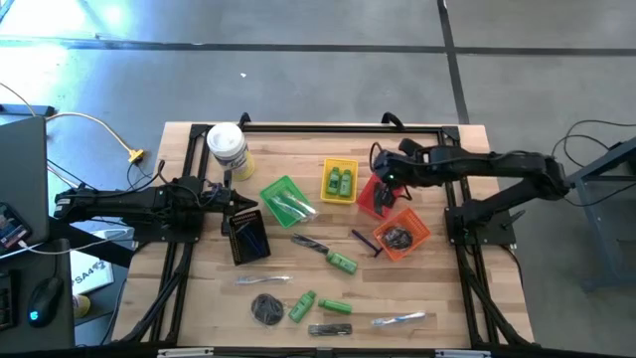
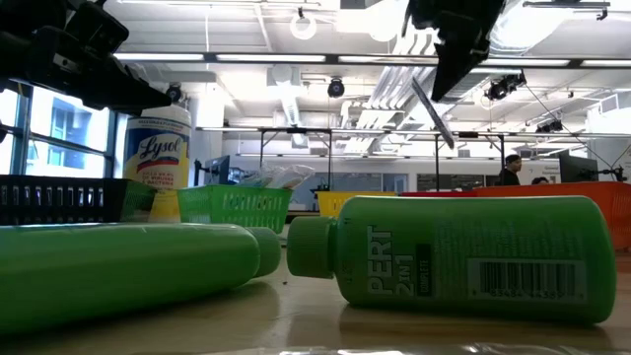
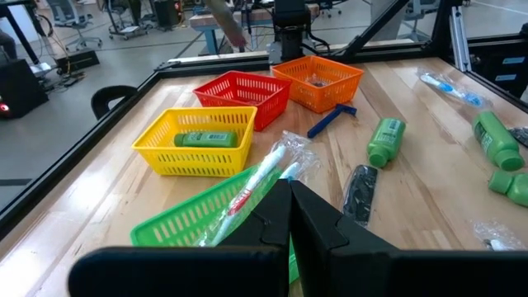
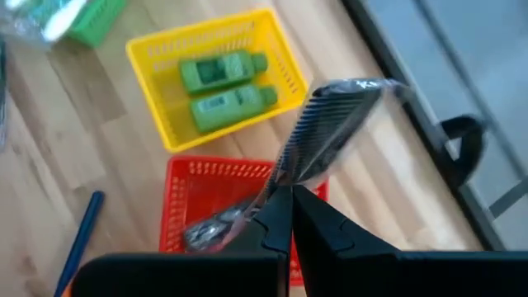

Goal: Pick & Place Travel size toiletries

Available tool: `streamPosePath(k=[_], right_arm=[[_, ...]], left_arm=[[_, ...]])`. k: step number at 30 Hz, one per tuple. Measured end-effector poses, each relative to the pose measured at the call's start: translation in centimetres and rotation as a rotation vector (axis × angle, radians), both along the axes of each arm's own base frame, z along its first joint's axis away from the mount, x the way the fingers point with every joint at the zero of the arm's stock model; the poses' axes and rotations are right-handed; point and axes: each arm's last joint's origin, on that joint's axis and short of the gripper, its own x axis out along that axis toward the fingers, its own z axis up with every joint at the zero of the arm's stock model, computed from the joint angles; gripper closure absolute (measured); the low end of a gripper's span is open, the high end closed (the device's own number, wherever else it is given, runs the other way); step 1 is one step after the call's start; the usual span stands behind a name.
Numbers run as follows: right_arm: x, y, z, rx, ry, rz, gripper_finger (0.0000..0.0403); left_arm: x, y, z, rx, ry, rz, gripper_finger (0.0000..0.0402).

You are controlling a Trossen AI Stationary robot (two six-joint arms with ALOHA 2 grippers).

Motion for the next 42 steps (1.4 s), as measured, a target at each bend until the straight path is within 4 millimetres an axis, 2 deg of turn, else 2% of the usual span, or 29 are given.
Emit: streamPosePath(k=[5, 13, 21, 26, 30, 37, 42], right_arm=[[0.7, 0.0, -0.8, 0.046, 0.018, -0.010, 0.0399], [1.1, -0.2, -2.1, 0.134, 0.051, -0.159, 0.0399], [2.1, -0.3, -3.6, 0.122, 0.111, -0.189, 0.0399], [2.6, -1.3, -4.7, 0.184, 0.156, -0.218, 0.0399], [3.4, -1.8, -6.5, 0.268, 0.247, -0.193, 0.0399], [4.9, -1.6, -9.4, 0.363, 0.353, -0.088, 0.0399], [5.5, -1.6, -10.2, 0.367, 0.371, -0.067, 0.0399]], left_arm=[[0.0, 0.0, 0.0, -0.009, 0.004, 0.001, 0.0402], [0.0, 0.0, 0.0, -0.025, -0.003, 0.004, 0.0402], [0.0, 0.0, 0.0, -0.025, -0.005, 0.004, 0.0402], [0.0, 0.0, 0.0, -0.029, -0.006, 0.005, 0.0402], [0.0, 0.0, 0.0, -0.032, -0.006, 0.005, 0.0402], [0.0, 0.0, 0.0, -0.048, -0.002, 0.008, 0.0402], [0.0, 0.0, 0.0, -0.051, -0.001, 0.009, 0.0402]])
